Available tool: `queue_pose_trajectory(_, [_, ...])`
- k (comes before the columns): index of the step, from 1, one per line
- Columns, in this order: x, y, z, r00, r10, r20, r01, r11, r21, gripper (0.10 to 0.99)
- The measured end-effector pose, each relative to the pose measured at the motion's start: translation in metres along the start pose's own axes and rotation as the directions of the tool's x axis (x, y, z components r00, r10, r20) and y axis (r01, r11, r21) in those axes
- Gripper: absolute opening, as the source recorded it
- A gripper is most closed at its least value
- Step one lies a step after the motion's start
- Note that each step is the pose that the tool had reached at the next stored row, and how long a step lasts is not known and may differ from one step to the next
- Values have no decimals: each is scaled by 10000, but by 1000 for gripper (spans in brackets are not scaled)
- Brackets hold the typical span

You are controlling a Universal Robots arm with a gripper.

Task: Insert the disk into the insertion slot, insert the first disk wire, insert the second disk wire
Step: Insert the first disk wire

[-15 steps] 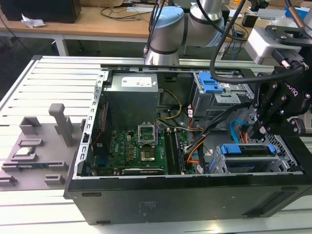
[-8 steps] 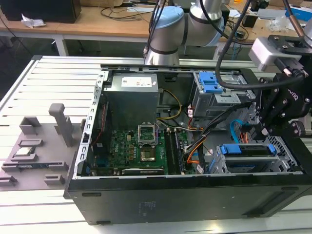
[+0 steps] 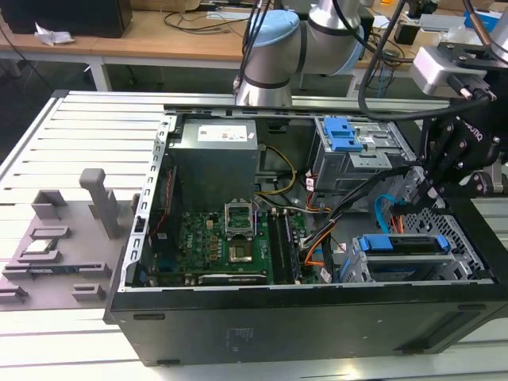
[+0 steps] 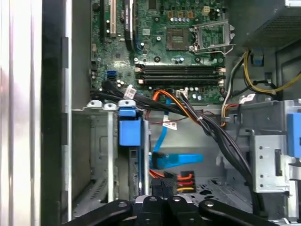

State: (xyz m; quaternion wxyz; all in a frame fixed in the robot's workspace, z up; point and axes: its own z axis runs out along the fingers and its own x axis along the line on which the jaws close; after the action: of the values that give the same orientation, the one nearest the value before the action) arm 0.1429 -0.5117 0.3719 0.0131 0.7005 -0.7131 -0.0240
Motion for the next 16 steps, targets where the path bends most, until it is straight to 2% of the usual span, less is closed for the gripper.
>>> queue_pose_trajectory(2, [-77, -11, 7, 10000, 1, -5, -1, 10000, 1, 106])
queue_pose_trajectory(8, [-84, -12, 9, 10000, 0, -6, 0, 10000, 1, 114])
queue_pose_trajectory(10, [-85, -12, 9, 10000, 1, -6, -1, 10000, 1, 235])
queue_pose_trajectory(11, [-86, -12, 10, 10000, 0, -6, 0, 10000, 1, 235])
queue_pose_trajectory(12, [-88, -12, 11, 10000, 1, -6, -1, 10000, 1, 361])
queue_pose_trajectory(16, [-89, -13, 37, 10000, 1, -20, -1, 10000, 1, 361])
